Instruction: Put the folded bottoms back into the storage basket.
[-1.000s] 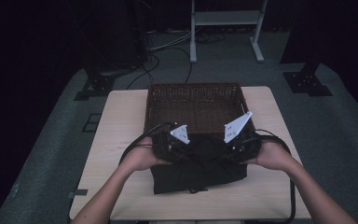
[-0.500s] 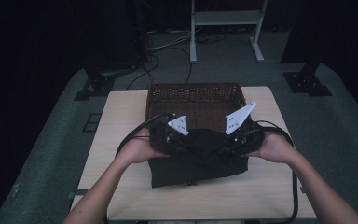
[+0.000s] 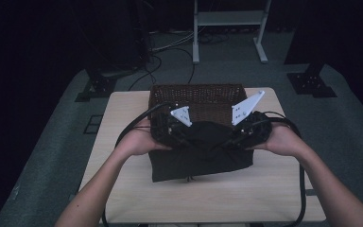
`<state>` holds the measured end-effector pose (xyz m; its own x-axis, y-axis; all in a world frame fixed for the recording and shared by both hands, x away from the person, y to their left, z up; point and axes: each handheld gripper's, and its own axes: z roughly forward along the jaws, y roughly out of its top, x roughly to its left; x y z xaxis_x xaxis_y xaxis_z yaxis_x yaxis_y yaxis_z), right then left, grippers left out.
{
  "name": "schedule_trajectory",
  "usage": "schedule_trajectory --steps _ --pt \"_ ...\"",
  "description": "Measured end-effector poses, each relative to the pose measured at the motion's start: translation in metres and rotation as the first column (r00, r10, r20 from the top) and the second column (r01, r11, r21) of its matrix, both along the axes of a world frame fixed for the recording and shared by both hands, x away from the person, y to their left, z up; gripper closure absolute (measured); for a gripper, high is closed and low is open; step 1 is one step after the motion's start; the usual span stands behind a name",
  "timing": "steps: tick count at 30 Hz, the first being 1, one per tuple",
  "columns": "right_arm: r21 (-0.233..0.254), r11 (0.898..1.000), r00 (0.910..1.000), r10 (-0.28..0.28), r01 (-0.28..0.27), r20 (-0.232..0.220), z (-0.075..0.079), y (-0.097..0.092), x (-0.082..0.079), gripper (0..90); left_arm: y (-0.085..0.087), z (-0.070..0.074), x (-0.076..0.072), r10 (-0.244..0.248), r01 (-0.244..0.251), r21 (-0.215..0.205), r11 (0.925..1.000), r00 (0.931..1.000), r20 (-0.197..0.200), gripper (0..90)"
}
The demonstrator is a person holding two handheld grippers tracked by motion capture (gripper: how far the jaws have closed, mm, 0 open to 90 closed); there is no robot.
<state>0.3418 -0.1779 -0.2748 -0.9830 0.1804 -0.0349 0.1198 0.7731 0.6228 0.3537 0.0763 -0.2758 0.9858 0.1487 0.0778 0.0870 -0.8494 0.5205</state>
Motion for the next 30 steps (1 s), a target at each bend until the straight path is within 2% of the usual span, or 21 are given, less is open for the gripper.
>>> schedule_trajectory --steps 10,19,30 --pt "0.004 1.0 0.9996 0.007 -0.007 0.029 0.027 0.002 0.005 72.2 0.002 0.024 0.005 0.0 0.0 -0.004 1.0 0.9999 0.015 77.9" --pt "0.004 1.0 0.9994 0.001 -0.001 0.034 0.039 0.004 0.011 72.3 0.003 0.038 0.014 0.004 -0.004 0.002 1.0 0.9999 0.015 77.9" --pt "0.026 1.0 0.9985 -0.013 0.011 0.053 0.057 0.0 0.018 72.2 -0.001 0.059 0.024 -0.002 0.001 0.016 0.9999 0.9992 0.041 77.9"
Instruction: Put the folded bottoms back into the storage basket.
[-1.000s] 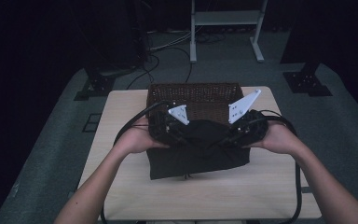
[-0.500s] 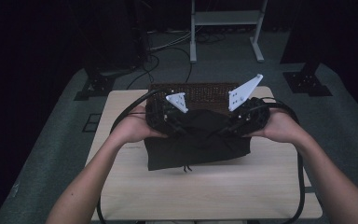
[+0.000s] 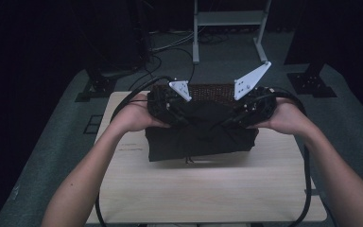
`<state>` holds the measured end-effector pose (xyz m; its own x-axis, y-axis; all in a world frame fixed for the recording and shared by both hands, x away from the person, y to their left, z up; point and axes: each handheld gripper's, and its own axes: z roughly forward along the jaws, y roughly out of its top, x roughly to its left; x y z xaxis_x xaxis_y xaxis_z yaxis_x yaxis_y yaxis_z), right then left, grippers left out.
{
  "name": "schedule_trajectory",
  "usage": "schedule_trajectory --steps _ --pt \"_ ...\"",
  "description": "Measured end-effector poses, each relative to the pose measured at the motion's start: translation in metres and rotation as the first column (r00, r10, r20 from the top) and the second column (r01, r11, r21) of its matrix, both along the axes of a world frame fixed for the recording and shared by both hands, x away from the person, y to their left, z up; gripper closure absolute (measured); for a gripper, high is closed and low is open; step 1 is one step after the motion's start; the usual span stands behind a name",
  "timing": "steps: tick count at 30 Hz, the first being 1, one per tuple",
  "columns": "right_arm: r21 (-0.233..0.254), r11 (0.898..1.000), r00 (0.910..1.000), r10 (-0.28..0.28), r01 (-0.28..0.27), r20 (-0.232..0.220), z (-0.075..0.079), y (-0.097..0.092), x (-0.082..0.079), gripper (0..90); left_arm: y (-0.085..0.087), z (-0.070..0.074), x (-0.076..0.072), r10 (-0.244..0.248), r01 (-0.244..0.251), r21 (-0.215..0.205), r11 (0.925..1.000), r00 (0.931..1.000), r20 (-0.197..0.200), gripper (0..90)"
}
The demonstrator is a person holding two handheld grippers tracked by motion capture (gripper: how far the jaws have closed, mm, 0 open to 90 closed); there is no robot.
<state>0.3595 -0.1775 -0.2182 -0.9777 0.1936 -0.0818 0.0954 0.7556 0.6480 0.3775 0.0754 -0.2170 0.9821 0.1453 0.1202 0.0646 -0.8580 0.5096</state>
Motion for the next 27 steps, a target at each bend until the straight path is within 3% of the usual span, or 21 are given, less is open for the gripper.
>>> schedule_trajectory --steps 17,27 --pt "0.012 1.0 0.9994 -0.014 0.014 0.031 0.029 -0.002 0.019 72.2 -0.002 0.029 0.02 0.004 -0.004 0.001 1.0 0.9997 0.024 77.9" --pt "0.011 1.0 0.9985 -0.021 0.021 0.05 0.04 -0.001 0.029 72.2 -0.002 0.038 0.035 0.022 -0.022 -0.007 0.9997 0.9996 0.018 77.9"
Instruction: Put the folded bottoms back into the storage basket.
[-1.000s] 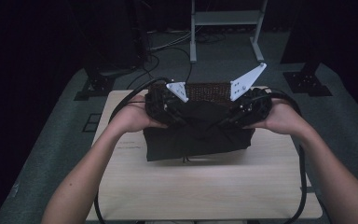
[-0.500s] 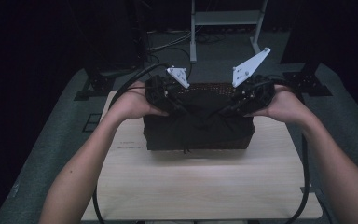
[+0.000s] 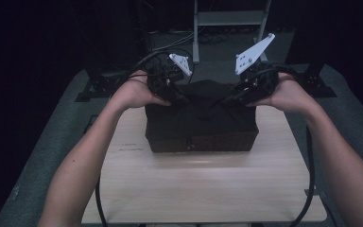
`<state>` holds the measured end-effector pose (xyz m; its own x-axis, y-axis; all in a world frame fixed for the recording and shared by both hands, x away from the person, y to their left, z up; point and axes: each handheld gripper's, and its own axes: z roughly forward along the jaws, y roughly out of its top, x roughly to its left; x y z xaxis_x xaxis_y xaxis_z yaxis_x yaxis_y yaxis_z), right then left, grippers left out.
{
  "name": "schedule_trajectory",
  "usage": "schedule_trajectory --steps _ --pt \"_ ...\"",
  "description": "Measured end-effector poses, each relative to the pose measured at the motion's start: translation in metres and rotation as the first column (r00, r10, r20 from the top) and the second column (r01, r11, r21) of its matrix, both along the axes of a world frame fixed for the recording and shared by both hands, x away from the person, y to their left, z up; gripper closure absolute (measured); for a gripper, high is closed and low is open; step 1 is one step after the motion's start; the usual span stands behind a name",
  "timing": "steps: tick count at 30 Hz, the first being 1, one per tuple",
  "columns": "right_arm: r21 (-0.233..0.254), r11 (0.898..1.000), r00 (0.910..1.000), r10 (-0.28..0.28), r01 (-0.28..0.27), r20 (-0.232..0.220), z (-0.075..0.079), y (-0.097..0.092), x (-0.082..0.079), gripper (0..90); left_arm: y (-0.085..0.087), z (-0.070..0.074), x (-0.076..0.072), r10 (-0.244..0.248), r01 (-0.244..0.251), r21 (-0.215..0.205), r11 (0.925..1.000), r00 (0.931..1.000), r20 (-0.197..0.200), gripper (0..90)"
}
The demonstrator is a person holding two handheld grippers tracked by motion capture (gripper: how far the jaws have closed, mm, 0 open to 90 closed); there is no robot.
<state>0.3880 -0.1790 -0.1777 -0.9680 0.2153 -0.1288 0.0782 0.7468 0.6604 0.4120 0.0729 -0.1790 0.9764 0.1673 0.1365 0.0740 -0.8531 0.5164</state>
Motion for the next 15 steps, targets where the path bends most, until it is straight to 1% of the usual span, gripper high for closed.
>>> schedule_trajectory --steps 4,8,15 --pt "0.008 1.0 1.0 -0.002 0.002 -0.004 0.003 -0.001 0.006 72.2 0.0 0.004 0.006 0.005 -0.005 0.005 1.0 1.0 -0.001 77.9" --pt "0.007 1.0 1.0 -0.002 0.002 -0.005 0.006 -0.001 0.013 72.2 -0.002 0.007 0.013 0.019 -0.019 0.012 0.9997 0.9998 -0.001 77.9" --pt "0.014 1.0 1.0 -0.007 0.007 -0.006 0.011 -0.001 0.026 72.2 -0.002 0.013 0.026 0.032 -0.032 0.007 0.9995 0.9995 -0.004 78.0"
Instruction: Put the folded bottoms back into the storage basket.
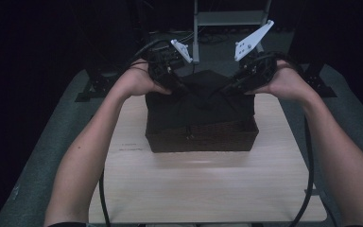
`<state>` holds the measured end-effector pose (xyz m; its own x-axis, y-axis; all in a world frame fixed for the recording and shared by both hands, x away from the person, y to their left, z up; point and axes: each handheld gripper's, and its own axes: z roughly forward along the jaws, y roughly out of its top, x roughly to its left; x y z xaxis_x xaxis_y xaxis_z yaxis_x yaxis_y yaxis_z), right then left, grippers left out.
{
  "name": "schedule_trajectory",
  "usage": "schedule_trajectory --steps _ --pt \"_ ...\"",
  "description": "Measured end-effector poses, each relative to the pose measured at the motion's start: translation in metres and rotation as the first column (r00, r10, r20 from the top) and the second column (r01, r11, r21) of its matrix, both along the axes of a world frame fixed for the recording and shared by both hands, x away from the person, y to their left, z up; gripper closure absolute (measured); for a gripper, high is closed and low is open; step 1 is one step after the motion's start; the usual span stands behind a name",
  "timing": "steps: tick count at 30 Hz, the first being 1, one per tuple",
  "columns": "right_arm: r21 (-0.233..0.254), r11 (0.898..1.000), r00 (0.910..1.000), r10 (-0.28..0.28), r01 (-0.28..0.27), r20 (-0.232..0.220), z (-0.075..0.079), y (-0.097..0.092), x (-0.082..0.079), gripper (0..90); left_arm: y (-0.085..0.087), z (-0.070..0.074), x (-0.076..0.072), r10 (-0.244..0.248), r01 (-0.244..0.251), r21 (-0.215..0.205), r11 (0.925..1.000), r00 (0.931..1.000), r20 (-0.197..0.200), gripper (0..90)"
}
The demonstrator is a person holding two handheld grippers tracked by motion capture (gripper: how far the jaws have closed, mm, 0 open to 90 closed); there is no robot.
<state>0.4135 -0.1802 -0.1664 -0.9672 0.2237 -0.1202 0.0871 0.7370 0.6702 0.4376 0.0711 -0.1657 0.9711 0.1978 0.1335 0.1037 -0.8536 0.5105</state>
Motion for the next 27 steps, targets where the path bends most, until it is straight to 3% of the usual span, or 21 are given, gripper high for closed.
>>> schedule_trajectory --steps 16,27 --pt "0.033 0.999 1.0 -0.002 0.002 0.001 0.008 -0.004 0.029 72.2 -0.006 0.013 0.027 0.025 -0.026 0.022 0.9994 0.9995 0.018 77.9" --pt "0.041 0.999 1.0 -0.004 0.005 -0.008 0.0 -0.007 0.053 72.1 -0.009 0.005 0.05 0.04 -0.04 0.024 0.9989 0.999 0.019 77.9"
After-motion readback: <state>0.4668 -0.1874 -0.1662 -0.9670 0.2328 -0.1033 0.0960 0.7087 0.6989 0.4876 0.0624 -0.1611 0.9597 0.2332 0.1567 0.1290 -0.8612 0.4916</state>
